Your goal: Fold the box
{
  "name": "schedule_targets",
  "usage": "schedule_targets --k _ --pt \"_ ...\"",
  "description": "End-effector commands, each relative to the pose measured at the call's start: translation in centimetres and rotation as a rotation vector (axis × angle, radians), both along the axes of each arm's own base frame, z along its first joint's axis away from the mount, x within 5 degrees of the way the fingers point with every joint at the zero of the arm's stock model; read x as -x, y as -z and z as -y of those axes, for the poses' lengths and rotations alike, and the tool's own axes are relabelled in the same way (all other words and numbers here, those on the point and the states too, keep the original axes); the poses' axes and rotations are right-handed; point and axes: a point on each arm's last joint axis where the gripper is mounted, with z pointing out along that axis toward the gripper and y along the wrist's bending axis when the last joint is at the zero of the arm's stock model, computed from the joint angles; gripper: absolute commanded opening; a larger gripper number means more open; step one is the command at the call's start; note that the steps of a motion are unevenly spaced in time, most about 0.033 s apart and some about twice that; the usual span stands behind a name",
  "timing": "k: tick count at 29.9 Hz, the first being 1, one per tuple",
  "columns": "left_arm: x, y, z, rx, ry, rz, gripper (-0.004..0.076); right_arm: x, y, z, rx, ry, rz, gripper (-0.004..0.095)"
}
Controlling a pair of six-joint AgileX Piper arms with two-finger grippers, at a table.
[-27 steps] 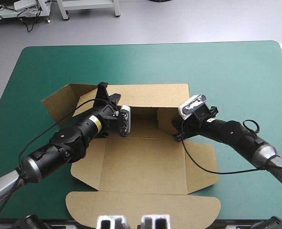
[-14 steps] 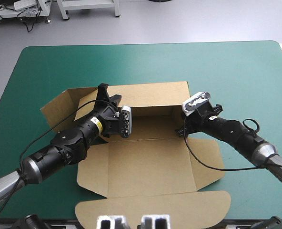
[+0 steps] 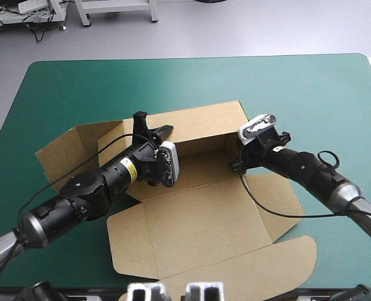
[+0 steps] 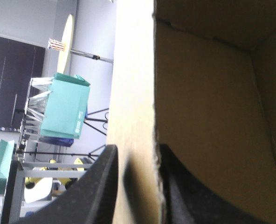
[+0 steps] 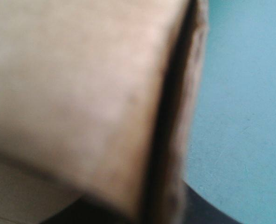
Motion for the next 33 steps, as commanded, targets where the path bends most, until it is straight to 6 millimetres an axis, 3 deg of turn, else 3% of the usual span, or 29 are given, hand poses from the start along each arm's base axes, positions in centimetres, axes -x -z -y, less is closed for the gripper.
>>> schedule_targets --k 1,13,17,23,25,28,33 --pt "1.6 -2.9 0.4 0.095 0.067 0.055 0.0212 0.3 -2.4 -0.4 -0.015 -0.036 0.078 -0.0019" --pt "6.9 -3.1 3.5 0.104 0.17 -0.015 0.0249 -1.1 -0.4 -0.6 0.016 0.01 0.045 -0.0019" --pt "7.4 -3.3 3.6 0.101 0.131 -0.038 0.0249 -1.5 -0.1 -0.5 0.015 0.037 0.047 -0.0018" --pt "7.6 -5.5 3.9 0.171 0.129 -0.041 0.0244 -1.6 -0.1 -0.5 0.015 0.042 0.054 -0.0018" --pt "7.4 -6.4 3.8 0.192 0.097 -0.042 0.0189 -1.6 -0.1 -0.5 0.015 0.042 0.054 -0.0019" --pt "6.9 -8.0 3.2 0.245 -0.01 -0.103 0.0003 -1.6 -0.1 -0.5 0.014 0.039 0.051 -0.0019" --pt "5.8 -11.3 1.8 0.397 -0.106 -0.18 0.0015 -1.3 0.1 -0.7 0.032 -0.002 0.035 -0.0019"
